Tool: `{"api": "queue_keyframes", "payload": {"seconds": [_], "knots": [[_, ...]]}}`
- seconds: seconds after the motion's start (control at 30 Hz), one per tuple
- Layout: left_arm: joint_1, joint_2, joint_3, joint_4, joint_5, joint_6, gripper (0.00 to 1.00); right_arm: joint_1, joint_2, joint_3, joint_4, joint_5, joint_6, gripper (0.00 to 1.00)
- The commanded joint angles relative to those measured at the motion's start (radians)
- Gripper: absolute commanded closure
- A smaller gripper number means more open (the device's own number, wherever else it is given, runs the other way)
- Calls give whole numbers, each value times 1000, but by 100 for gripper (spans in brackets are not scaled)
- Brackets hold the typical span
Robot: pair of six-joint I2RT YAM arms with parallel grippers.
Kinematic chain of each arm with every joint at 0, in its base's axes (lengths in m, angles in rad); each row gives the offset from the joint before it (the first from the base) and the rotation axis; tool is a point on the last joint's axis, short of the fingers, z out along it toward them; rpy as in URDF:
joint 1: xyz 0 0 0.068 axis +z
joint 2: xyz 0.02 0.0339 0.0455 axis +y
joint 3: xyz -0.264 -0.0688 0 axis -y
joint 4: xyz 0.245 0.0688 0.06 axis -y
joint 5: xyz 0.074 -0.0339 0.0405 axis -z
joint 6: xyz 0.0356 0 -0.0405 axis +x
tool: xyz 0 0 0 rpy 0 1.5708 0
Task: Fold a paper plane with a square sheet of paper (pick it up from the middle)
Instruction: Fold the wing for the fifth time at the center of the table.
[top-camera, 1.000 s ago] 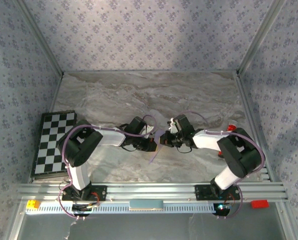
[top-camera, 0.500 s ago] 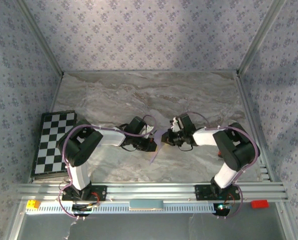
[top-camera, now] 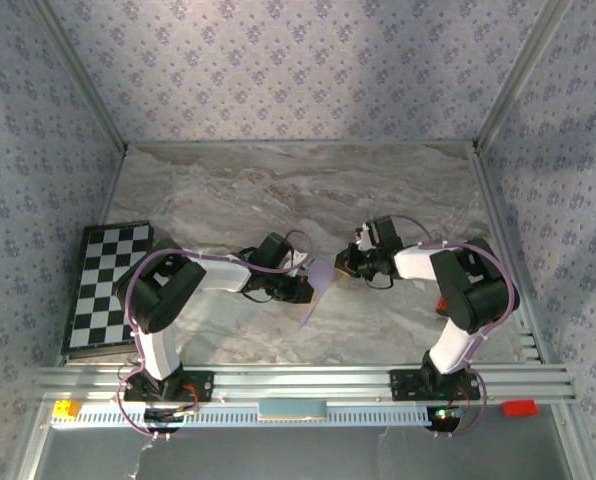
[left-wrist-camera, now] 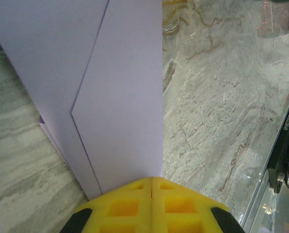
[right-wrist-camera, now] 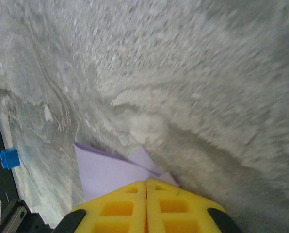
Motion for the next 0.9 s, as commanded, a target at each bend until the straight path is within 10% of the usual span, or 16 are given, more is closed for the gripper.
{"api": "queue_keyframes", "payload": {"seconds": [0.0,0.33,0.87], "knots": [[-7,68,-72,-216,-49,29,100,-33,-18,30,-58,115,-8,91],[-7,63,-66,-215,-49,23,100,26,-170,6,-80,53,-46,89],[-8,31,-35,-216,-21,-1,100,91,14,-21,-82,111,-38,96]]}}
